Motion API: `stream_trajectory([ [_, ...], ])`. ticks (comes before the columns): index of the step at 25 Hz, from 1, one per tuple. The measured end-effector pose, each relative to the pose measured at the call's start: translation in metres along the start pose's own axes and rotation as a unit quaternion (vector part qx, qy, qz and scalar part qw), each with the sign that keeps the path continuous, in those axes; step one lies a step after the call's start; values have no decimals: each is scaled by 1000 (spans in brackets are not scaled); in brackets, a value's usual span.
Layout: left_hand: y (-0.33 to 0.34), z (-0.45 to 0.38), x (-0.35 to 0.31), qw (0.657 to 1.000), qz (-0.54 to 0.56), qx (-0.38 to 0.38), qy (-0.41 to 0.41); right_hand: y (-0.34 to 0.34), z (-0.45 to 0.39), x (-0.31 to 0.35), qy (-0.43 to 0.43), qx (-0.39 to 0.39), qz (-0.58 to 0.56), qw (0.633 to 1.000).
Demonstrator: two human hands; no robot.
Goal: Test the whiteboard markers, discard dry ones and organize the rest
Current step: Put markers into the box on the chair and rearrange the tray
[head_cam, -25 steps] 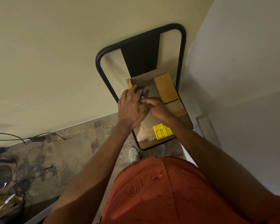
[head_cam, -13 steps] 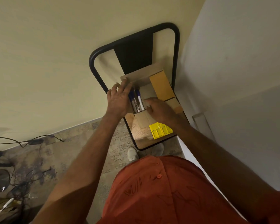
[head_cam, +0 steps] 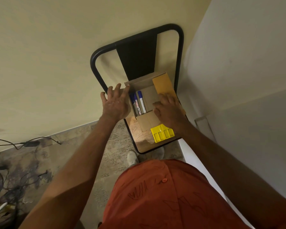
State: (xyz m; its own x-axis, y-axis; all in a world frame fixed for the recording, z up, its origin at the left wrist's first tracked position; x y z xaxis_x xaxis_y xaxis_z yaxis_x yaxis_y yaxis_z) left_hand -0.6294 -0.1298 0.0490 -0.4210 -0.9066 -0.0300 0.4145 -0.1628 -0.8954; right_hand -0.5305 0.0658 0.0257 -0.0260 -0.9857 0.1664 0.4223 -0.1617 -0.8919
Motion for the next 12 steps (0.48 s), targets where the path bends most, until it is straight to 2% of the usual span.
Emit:
stream_trajectory([
  [3, -1, -5, -1, 1000, 15, -2, 6, 2, -7, -5, 37, 23, -13, 999],
  [7, -1, -10, 4, 999, 43, 5, 2, -2, -3, -13, 68, 2, -41, 997],
  [12, 6, -15, 10, 998, 51, 17, 11, -17, 8, -11, 96, -90, -69, 989],
])
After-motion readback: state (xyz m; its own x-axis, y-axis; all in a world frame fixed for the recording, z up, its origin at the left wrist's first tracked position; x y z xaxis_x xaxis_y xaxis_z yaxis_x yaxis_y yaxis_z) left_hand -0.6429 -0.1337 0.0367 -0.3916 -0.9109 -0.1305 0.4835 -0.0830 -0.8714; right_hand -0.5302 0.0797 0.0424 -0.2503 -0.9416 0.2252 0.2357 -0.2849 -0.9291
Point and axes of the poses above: each hand's wrist, its own z-axis away from the middle knuckle, its own y-axis out of the palm, x = y × z, the point moved 7 cm from there along -z, towards the middle knuckle, and after that the axes turned 11 degrees about x, right-handed, at the moved point
